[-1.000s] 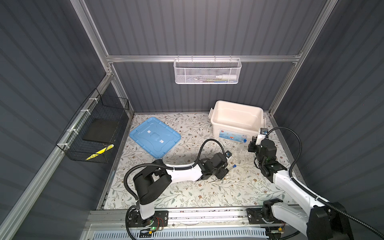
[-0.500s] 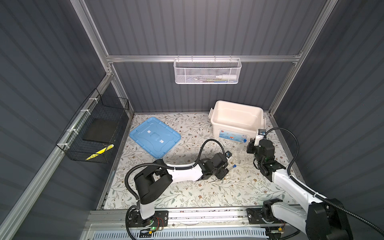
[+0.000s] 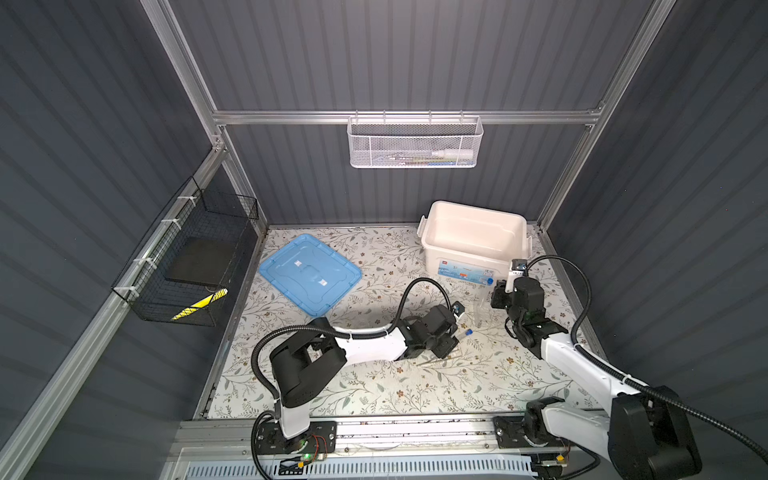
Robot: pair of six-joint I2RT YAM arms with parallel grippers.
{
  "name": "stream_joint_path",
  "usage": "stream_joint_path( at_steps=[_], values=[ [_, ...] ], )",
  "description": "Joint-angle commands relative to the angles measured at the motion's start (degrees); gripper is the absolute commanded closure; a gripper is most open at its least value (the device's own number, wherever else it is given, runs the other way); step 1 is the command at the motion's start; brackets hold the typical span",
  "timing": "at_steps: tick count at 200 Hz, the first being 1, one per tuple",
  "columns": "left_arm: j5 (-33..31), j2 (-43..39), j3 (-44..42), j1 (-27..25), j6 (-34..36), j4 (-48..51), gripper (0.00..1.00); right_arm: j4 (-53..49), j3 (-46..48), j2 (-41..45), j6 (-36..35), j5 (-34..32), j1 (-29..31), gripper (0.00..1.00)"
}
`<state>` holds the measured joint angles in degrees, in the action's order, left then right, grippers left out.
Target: Organize the chemistry lab equipment
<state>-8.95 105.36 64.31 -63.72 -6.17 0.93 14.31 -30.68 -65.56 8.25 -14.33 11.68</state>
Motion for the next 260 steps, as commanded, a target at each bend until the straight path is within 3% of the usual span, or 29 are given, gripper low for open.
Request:
stream_joint_path(
  at_steps=[1,32,62,105,181,260],
  values=[
    [0.6,1.7,2.2,-0.3,0.8,2.2,0.31,-1.8,-1.9,0.5,0.8,0.2,-0.2,0.63],
    [0.6,2.7,3.2,-0.4,1.0,2.9,0.33,-3.4,-2.6,1.0,1.6,0.3,-0.7,0.55],
    [0.2,3.5,4.1,-0.4,1.0,3.7,0.37,-5.1,-3.0,4.3,2.6,1.0,-1.6,0.38],
    [0.9,5.3,5.9,-0.4,1.4,5.0,0.43,-7.4,-2.5,7.9,4.5,1.8,-2.9,0.27],
    [2.8,8.2,8.4,-0.4,2.2,8.0,0.55,-11.3,0.1,14.0,9.6,5.7,-7.1,0.19],
    [2.8,9.3,8.5,-0.5,1.9,9.0,0.61,-14.1,4.2,20.0,14.0,7.9,-9.6,0.15]
  ],
)
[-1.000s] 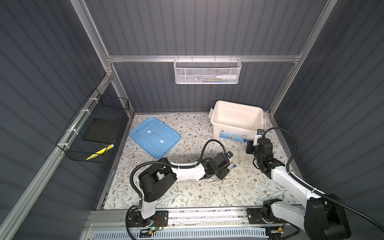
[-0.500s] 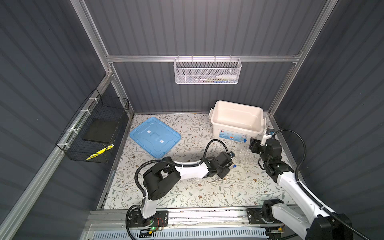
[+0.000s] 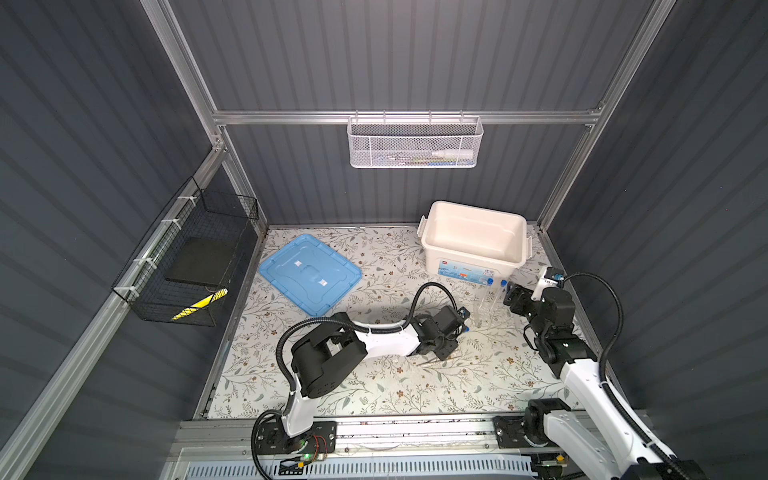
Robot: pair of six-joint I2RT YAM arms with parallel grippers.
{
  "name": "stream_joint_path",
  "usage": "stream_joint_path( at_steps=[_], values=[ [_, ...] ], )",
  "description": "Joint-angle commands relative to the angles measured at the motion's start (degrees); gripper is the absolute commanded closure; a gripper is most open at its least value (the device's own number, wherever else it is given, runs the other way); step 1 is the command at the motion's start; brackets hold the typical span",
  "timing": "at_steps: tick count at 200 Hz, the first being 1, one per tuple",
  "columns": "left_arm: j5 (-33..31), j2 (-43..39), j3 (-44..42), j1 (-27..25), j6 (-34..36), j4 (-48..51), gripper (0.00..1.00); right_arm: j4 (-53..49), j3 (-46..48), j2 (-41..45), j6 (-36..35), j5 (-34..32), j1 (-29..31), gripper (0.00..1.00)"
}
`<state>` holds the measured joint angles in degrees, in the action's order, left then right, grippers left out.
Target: Organize the chemistry lab equipment
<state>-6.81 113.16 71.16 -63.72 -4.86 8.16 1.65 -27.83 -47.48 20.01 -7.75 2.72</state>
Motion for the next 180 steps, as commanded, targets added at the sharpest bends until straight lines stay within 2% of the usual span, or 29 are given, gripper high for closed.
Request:
stream_joint_path(
  at_steps=[1,84,145,180],
  values=[
    [0.6,1.5,1.7,-0.4,0.6,1.8,0.62,-1.5,1.4,2.0,2.3,1.4,-0.7,0.15],
    [-0.6,3.4,2.1,-0.4,0.8,4.2,0.71,-5.1,2.8,3.8,8.2,7.6,-2.7,0.09],
    [-0.6,4.1,2.0,-0.4,0.6,4.2,0.86,-7.1,4.9,5.9,14.8,11.3,-3.6,0.06],
    [0.1,2.3,1.2,-0.4,0.2,1.7,0.86,-6.2,7.2,6.2,20.0,15.2,-3.8,0.05]
  ],
)
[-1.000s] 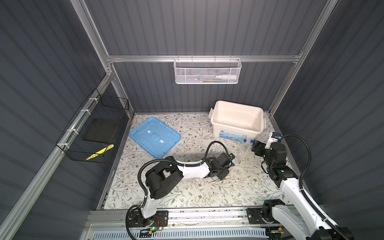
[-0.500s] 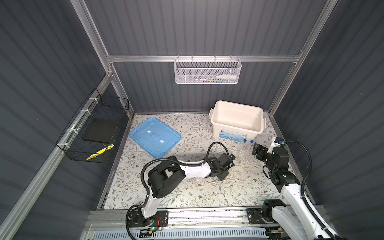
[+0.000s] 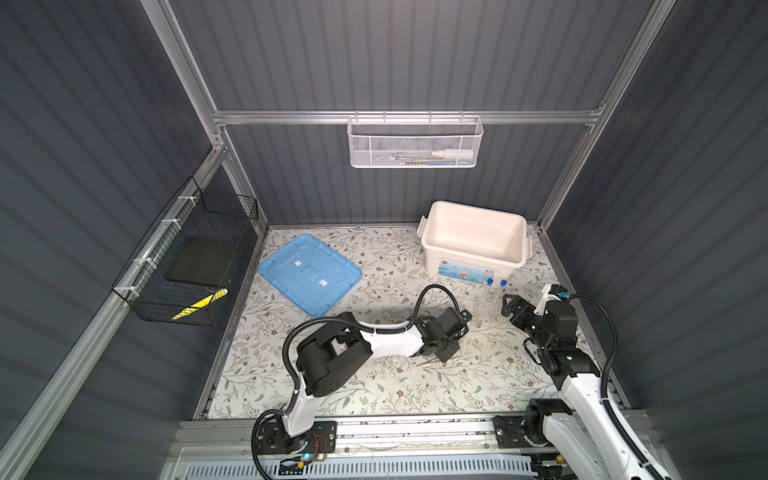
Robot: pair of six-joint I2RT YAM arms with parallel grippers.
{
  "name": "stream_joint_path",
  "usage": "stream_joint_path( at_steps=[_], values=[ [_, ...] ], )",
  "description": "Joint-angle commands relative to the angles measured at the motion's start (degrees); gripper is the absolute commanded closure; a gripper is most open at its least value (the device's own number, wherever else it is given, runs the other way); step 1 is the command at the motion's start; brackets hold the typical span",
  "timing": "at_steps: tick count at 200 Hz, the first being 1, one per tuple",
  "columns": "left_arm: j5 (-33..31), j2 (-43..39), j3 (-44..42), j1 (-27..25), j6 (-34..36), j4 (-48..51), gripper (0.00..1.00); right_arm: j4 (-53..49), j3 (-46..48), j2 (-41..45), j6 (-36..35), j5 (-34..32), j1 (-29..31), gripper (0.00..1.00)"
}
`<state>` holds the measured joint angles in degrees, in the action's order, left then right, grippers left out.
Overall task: Organize the chemistry lab equipment
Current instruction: 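Move the right gripper back toward the left while left closes on another tube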
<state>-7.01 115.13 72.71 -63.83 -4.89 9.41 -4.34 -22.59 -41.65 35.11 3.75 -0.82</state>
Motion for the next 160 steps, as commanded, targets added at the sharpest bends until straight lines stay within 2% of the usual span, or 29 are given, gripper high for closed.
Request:
stream_joint_path(
  at_steps=[1,64,160],
  values=[
    [0.3,0.3,-0.3,-0.3,0.2,0.3,0.86,-0.2,2.0,0.4,5.0,3.8,-0.2,0.05],
    [1.9,-1.9,-0.3,-0.3,0.9,-3.3,0.87,2.4,5.4,-1.6,11.7,10.0,-0.2,0.10],
    [4.6,-5.6,-1.4,-0.8,2.7,-8.4,0.87,7.5,5.7,-10.2,15.0,20.0,-0.3,0.23]
  ],
)
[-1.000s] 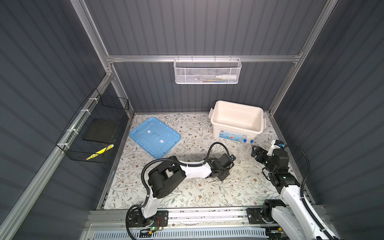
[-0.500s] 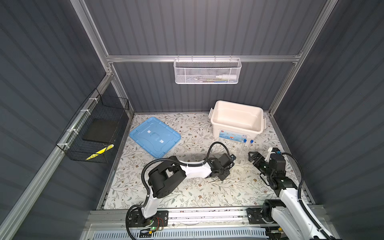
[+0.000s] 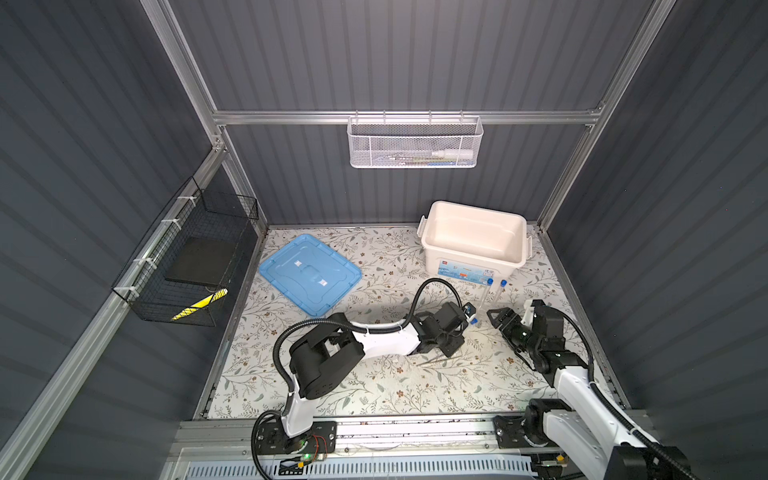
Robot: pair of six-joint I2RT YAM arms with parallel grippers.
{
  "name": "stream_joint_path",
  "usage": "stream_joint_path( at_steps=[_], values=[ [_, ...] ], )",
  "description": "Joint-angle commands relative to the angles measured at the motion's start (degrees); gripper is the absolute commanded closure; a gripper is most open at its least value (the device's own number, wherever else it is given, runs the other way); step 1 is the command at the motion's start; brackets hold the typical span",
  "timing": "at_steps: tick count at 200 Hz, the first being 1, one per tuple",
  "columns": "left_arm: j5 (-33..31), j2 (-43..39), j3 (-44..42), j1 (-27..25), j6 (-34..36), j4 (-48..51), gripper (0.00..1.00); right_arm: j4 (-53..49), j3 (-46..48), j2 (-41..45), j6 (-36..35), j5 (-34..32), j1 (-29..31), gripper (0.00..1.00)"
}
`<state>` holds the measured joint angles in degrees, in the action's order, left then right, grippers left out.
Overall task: Organize the chemistry lab equipment
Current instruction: 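Move the right gripper back toward the left while left closes on another tube, then close the right gripper on the tube's blue cap, taking it from the left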
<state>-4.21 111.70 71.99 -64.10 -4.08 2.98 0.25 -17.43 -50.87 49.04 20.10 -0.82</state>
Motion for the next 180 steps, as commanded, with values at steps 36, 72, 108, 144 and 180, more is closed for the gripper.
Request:
stream_joint_path(
  at_steps=[36,72,108,144,180],
  values=[
    [3.3,-2.2,-0.9,-0.9,2.9,-3.2,0.87,5.2,0.5,-3.0,1.6,5.6,-0.3,0.30],
    [3.7,-2.2,-0.9,-1.2,3.3,-4.0,0.86,8.3,0.6,-6.0,2.2,8.0,-0.3,0.42],
    [4.2,-2.5,-1.1,-1.3,3.6,-4.9,0.86,10.1,0.7,-7.5,2.6,9.3,-0.3,0.54],
    [4.3,-2.2,-1.1,-1.3,3.6,-5.2,0.86,10.1,0.8,-7.3,2.3,10.2,-0.3,0.58],
    [4.2,-2.2,-1.3,-1.4,3.7,-5.3,0.86,10.6,1.3,-7.2,2.2,11.2,-0.3,0.65]
  ],
)
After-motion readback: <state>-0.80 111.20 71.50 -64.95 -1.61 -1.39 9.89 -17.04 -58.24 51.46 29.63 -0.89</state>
